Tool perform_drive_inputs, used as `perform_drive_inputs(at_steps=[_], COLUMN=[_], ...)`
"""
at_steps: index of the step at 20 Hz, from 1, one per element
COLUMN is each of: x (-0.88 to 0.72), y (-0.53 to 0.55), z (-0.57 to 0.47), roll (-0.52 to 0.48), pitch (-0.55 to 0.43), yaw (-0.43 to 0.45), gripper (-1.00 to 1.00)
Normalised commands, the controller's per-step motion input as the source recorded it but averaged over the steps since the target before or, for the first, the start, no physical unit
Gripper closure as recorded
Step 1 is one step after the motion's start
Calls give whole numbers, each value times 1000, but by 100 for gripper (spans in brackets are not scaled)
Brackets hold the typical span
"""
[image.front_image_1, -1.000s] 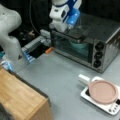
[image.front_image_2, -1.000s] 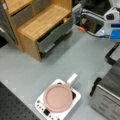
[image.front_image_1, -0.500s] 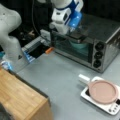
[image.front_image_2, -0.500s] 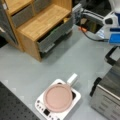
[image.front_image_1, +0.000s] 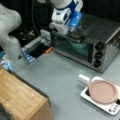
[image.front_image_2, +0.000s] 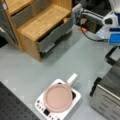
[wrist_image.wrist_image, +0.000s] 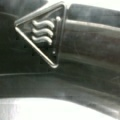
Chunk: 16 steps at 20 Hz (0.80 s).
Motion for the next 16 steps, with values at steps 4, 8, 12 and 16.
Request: perform_drive_inputs(at_steps=[4, 8, 12, 16], x=[-172, -178, -194, -208], y=[-220, -176, -148, -183], z=[-222, -206, -241, -280], roll=[207, 222, 228, 227], pitch=[-83, -87, -89, -86], yaw=[28, 13, 9, 0], gripper=[-100, -100, -100, -100])
